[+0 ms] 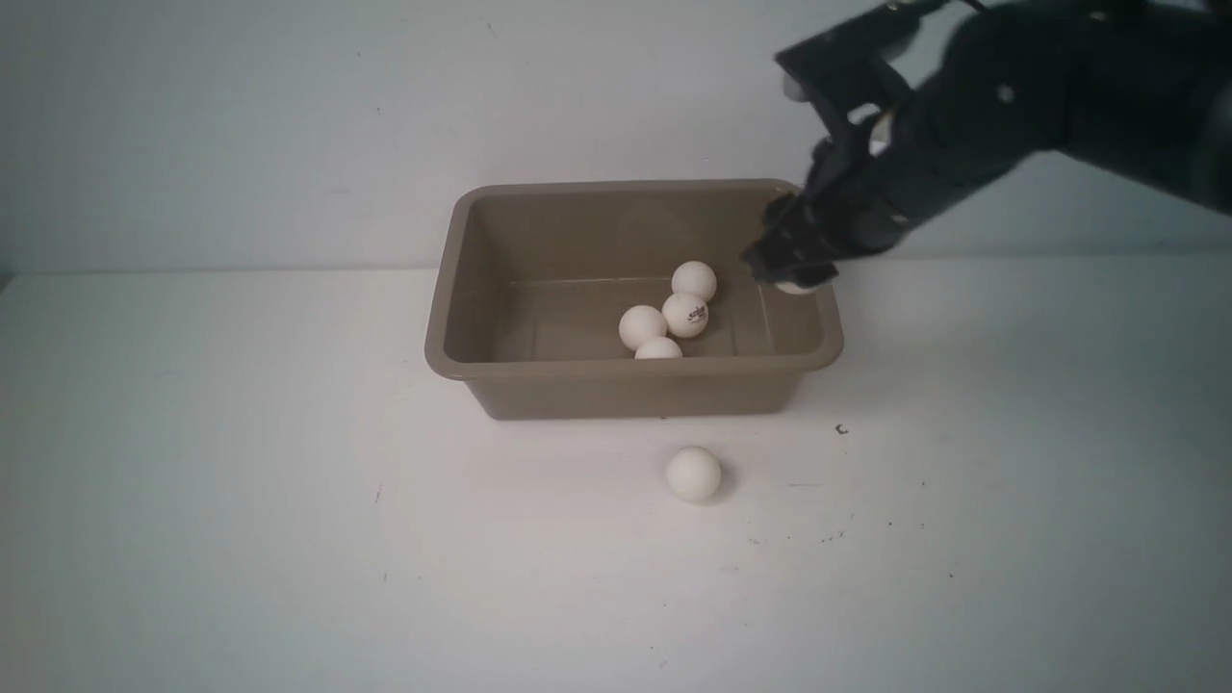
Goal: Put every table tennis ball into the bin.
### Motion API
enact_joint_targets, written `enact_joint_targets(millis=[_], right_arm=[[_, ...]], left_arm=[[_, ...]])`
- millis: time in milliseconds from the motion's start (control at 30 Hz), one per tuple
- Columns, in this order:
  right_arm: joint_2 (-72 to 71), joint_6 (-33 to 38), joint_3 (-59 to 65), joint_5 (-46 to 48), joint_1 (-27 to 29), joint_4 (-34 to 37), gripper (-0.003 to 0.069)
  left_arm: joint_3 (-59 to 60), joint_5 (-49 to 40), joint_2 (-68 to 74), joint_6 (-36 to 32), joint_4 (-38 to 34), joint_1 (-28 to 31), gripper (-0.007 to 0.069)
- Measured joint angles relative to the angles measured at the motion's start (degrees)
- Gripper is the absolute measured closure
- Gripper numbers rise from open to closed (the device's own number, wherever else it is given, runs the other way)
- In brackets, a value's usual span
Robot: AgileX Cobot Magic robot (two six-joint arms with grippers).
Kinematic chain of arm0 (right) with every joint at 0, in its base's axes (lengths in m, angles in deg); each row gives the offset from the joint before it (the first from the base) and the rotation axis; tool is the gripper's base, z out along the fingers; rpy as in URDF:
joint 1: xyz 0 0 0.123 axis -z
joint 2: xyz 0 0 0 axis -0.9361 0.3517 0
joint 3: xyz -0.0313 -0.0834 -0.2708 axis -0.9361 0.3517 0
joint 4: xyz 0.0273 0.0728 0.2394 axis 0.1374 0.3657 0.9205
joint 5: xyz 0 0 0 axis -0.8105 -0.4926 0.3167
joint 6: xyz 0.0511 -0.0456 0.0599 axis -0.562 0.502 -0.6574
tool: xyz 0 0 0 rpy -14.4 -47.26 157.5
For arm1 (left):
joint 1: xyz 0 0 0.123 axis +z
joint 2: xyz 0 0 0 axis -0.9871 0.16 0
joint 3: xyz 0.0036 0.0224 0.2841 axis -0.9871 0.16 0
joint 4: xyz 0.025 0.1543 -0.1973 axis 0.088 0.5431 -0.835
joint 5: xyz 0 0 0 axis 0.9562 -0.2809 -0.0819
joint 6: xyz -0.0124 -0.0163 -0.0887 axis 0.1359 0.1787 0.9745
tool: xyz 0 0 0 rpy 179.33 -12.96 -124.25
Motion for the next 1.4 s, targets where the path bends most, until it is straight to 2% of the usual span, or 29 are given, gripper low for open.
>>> enact_joint_targets(millis=[267, 467, 600, 1033, 1300, 1400], right_arm=[[12.08, 0.02, -13.05, 6.03, -0.05, 1.54, 0.0298], [15.26, -0.19, -16.25, 7.73, -0.05, 1.65, 0.0120], [14.38, -0.26, -17.34, 9.00, -0.05, 1.71, 0.0081], [7.12, 0.69, -16.94, 22.67, -1.59, 9.21, 0.0121], [5.86, -1.19, -14.94, 23.12, -10.05, 10.85, 0.0144], [5.71, -3.58, -12.65, 23.12, -14.11, 8.74, 0.0144]], left_arm=[[0.00, 0.00, 0.00, 0.00, 0.05, 0.00, 0.0262], [0.00, 0.00, -0.91, -0.06, 0.17, 0.00, 0.0262], [0.00, 0.00, -3.88, -1.23, 0.54, 0.00, 0.0262], [3.05, -0.06, -17.41, 1.07, 11.55, 0.00, 0.0262], [12.90, -0.21, -21.14, 2.13, 18.27, 0.00, 0.0262], [14.33, -0.27, -22.12, 2.24, 19.10, 0.00, 0.0262]])
